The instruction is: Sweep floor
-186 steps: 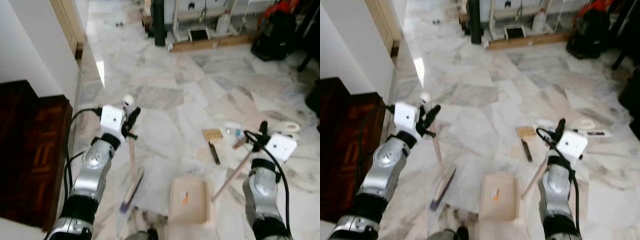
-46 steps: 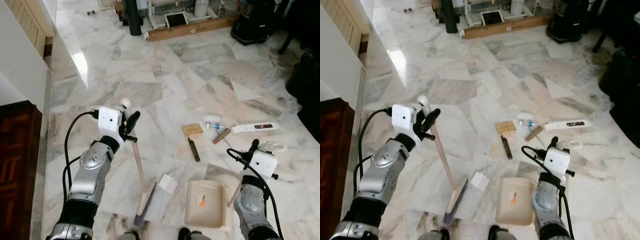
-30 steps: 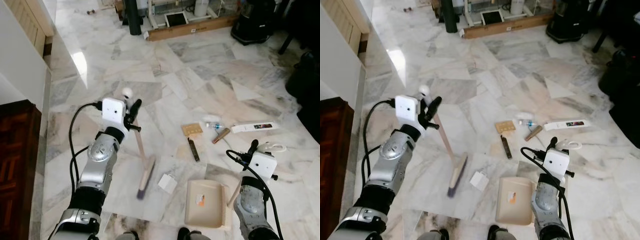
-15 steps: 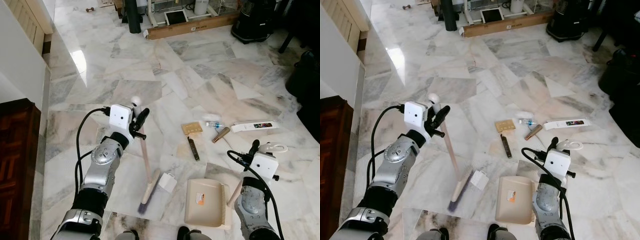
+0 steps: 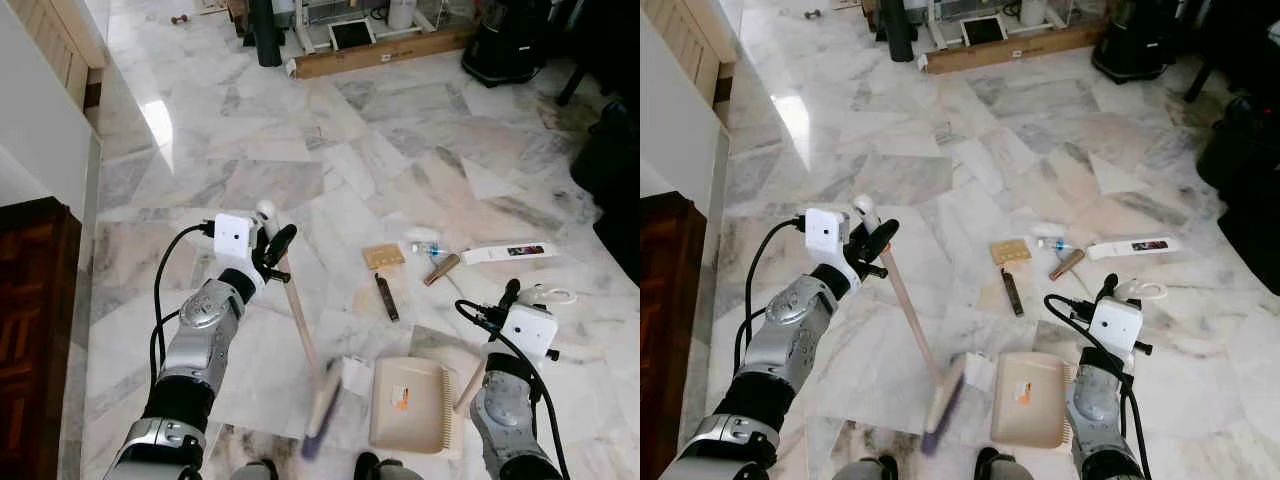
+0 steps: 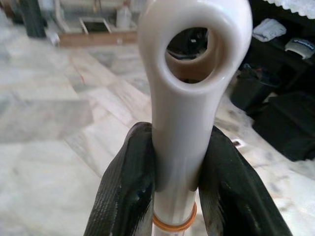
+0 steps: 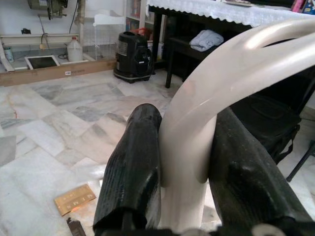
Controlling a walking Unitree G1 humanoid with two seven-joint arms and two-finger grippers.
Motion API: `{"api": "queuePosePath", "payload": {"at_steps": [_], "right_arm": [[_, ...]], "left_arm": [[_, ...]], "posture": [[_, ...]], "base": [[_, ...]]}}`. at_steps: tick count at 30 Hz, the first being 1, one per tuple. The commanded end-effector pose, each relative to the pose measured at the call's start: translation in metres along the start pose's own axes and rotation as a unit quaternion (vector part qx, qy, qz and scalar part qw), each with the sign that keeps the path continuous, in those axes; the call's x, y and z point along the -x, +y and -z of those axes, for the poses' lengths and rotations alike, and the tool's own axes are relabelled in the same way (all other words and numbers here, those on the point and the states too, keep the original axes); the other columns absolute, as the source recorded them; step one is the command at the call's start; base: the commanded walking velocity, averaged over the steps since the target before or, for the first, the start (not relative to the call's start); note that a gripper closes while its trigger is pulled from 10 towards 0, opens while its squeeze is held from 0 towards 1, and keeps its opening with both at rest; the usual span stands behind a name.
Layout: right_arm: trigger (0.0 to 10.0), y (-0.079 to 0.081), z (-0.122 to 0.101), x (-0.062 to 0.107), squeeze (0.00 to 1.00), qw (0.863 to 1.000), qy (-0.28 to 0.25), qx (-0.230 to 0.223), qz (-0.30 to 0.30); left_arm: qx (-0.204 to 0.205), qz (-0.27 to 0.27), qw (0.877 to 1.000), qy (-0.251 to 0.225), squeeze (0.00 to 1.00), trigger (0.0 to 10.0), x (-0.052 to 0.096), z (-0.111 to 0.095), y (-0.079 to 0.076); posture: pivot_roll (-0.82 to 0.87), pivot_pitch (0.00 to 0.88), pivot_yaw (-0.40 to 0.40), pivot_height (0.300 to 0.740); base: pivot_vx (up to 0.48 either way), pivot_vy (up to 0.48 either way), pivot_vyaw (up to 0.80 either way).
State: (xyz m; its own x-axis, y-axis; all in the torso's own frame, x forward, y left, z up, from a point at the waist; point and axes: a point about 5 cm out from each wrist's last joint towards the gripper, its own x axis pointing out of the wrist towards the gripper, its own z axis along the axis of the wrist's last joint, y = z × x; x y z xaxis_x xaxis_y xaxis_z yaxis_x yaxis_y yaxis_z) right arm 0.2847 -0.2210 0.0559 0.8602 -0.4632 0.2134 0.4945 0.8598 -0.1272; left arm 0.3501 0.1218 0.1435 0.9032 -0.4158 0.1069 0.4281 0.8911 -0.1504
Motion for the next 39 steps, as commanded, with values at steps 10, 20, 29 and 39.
{"api": "queuePosePath", "payload": {"at_steps": [10, 20, 29, 39], "right_arm": [[10.0, -0.002, 0.013, 0.008, 0.00, 0.999, 0.039, 0.025, -0.012], [10.0, 0.000, 0.007, -0.001, 0.00, 0.999, 0.032, 0.019, -0.011], [10.0, -0.001, 0.007, -0.002, 0.00, 0.999, 0.031, 0.019, -0.011], [10.0, -0.003, 0.008, 0.000, 0.00, 0.999, 0.031, 0.019, -0.010]], "left_arm": [[0.107, 0.018, 0.994, -0.011, 0.00, 10.0, -0.005, -0.011, -0.002], [0.115, 0.035, 0.992, -0.044, 0.00, 10.0, -0.007, -0.033, -0.003], [0.075, 0.043, 0.992, -0.087, 0.00, 10.0, -0.003, -0.068, 0.005], [-0.012, 0.005, 0.997, -0.080, 0.00, 10.0, -0.006, -0.056, 0.005]], "posture": [[0.21, 0.209, 0.024, 0.740], [0.21, 0.163, 0.023, 0.740], [0.22, 0.153, 0.021, 0.740], [0.20, 0.177, 0.022, 0.740]], "base": [[0.000, 0.000, 0.00], [0.000, 0.000, 0.00], [0.000, 0.000, 0.00], [0.000, 0.000, 0.00]]}}
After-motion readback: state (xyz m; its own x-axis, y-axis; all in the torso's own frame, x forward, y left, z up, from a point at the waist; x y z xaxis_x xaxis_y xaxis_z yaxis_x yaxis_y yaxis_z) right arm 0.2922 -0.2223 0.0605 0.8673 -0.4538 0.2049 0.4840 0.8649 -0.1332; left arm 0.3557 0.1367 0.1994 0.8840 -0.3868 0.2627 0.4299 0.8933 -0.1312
